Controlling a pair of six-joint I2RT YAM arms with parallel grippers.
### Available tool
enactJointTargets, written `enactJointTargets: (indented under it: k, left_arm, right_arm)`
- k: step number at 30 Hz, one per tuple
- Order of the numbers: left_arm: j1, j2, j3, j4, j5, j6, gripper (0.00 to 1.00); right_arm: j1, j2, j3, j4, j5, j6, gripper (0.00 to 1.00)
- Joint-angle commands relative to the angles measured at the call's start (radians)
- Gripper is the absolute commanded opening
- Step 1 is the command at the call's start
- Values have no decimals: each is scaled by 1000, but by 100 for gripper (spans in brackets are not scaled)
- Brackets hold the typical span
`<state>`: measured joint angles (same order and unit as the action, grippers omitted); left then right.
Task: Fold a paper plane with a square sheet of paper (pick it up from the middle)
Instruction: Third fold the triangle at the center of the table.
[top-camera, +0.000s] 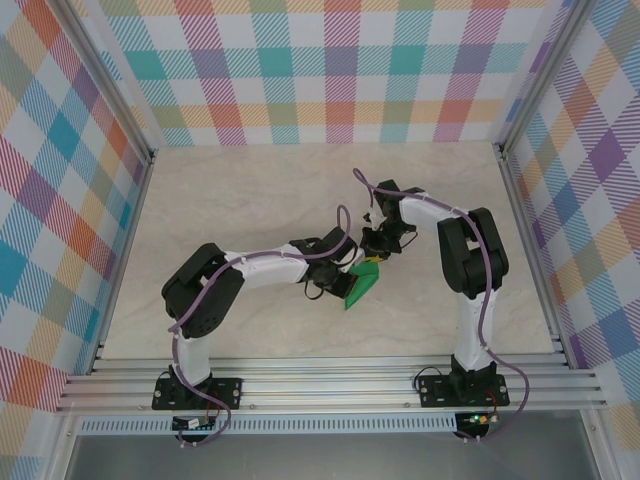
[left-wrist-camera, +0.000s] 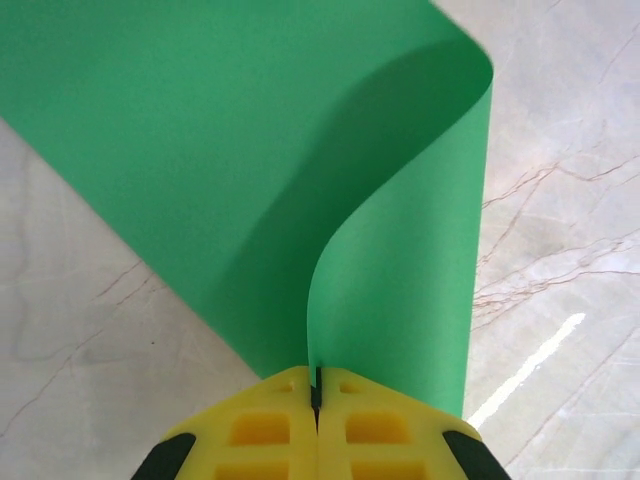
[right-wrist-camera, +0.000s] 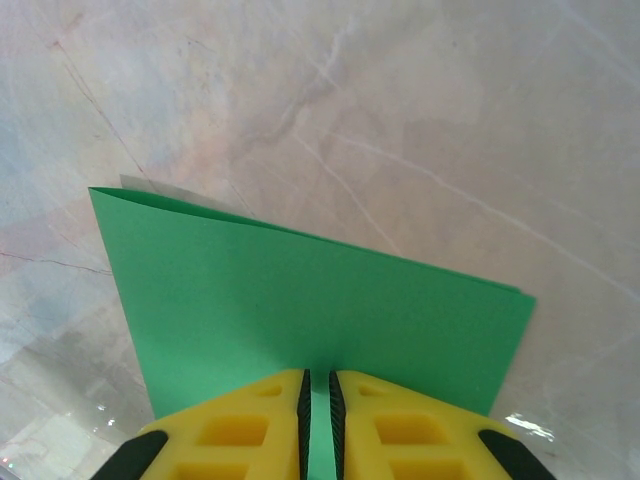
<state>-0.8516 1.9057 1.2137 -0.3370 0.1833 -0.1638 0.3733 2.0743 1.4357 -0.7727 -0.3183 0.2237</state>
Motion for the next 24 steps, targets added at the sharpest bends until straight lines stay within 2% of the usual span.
enactJointTargets:
  k: [1,14,24]
  left_arm:
    - [11,-47,-6,7,-16,6,2]
    - [10,6,-1,-6,-42,5,2]
    - [10,28,-12,10,-25,-6,2]
  right_arm:
    - [1,7,0,-23,-4,4,16]
    - [1,-20,12,-26,-31,18,18]
    - [-21,-200,-41,2,10,96,25]
